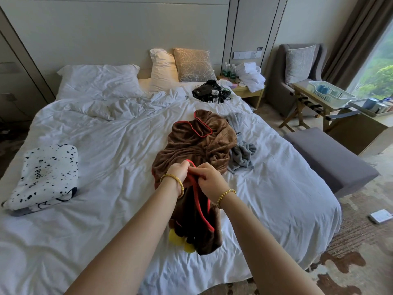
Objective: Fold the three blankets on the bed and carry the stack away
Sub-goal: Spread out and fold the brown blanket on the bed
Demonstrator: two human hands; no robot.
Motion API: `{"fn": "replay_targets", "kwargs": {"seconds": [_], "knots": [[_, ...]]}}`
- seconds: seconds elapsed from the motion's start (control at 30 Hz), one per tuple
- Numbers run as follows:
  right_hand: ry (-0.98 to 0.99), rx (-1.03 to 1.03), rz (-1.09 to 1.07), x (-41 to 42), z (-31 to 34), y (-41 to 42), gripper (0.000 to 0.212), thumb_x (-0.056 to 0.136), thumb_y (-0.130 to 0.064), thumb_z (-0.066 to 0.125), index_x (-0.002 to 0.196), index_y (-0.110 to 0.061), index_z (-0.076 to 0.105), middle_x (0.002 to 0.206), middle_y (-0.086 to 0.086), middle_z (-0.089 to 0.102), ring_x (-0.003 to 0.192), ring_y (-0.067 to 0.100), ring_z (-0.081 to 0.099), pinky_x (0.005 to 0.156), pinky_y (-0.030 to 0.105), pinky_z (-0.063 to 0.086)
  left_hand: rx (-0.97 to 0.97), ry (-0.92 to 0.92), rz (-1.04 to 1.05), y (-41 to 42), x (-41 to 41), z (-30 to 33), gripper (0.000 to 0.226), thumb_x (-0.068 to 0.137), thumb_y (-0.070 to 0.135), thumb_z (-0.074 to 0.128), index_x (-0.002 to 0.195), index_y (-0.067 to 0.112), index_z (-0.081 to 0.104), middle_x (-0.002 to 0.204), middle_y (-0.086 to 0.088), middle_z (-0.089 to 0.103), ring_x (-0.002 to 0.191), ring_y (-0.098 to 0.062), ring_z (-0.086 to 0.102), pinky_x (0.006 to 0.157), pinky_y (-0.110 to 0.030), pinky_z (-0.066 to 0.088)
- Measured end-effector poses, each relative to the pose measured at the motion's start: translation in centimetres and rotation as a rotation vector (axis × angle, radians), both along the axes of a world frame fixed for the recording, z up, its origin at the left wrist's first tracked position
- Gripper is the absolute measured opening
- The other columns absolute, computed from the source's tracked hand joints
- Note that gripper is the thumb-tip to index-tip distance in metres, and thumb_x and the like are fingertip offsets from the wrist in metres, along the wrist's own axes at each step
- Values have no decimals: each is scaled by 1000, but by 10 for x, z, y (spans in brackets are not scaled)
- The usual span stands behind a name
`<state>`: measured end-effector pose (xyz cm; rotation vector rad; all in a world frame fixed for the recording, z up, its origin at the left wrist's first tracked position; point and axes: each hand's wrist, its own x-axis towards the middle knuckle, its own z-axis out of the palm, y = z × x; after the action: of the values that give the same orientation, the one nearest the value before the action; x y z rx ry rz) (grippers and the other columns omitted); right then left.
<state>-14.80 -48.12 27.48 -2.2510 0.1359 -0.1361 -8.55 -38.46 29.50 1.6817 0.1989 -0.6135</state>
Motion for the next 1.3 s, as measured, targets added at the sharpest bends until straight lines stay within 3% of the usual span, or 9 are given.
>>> {"fn": "replay_targets", "kwargs": {"seconds": [0.07,0.2,0.3,0.47,0.67,0.83,0.97,1.1,1.3], "knots": [[-43,32,-62,0,-1,1,50,87,4,39,123,-23,60,107,-1,55,97,11,51,83,15,41,20,-70,52,-7,2,1,25,90,14,43,77,10,64,73,-6,59,69,-19,56,60,-24,49],[-58,103,-240,1,-1,0,40,84,2,43,119,-15,56,96,-5,57,91,11,53,72,11,38,-89,-129,146,-18,6,5,26,85,6,54,110,10,58,100,-12,60,92,-27,59,87,-34,51],[-130,75,-231,-1,-1,-4,44,87,1,42,123,-16,60,90,-6,53,86,8,49,75,10,37,-148,-194,31,-19,6,3,27,86,6,58,107,22,54,105,-13,59,102,-29,60,95,-42,49],[-115,150,-213,-6,-6,-8,51,88,1,39,125,-26,59,78,-7,43,74,9,46,72,23,45,-220,-340,-27,-21,2,-7,32,86,-1,57,95,30,53,87,-1,56,84,-14,58,87,-26,49],[-98,205,-220,-5,-7,-9,50,89,-1,40,129,-28,55,90,-2,51,82,11,51,74,18,43,-89,-334,-83,-21,6,-9,36,90,8,39,88,35,63,93,-11,61,82,-21,57,84,-38,52],[32,155,-403,2,-18,-18,37,82,-2,44,111,-19,58,96,2,63,81,16,57,69,26,45,-276,-231,238,-21,29,3,46,81,-4,31,58,18,65,70,-8,55,72,-25,47,76,-37,40],[164,73,-576,-9,-46,-46,26,80,3,42,88,-15,58,89,5,61,82,24,57,69,26,40,-272,-269,489,10,69,18,37,86,-2,31,73,8,64,76,-8,58,85,-25,51,80,-34,42],[282,13,-716,-30,-75,-73,26,79,2,43,94,-8,60,98,15,62,92,32,59,70,27,39,-181,-309,623,50,99,16,38,89,3,30,74,13,63,119,-29,59,78,-27,58,82,-39,46],[448,131,-854,-61,-102,-91,26,77,5,45,98,-5,58,99,18,62,79,28,53,69,30,41,-293,-226,599,45,88,12,40,91,-2,29,75,13,62,85,-4,53,80,-16,55,85,-31,52]]}}
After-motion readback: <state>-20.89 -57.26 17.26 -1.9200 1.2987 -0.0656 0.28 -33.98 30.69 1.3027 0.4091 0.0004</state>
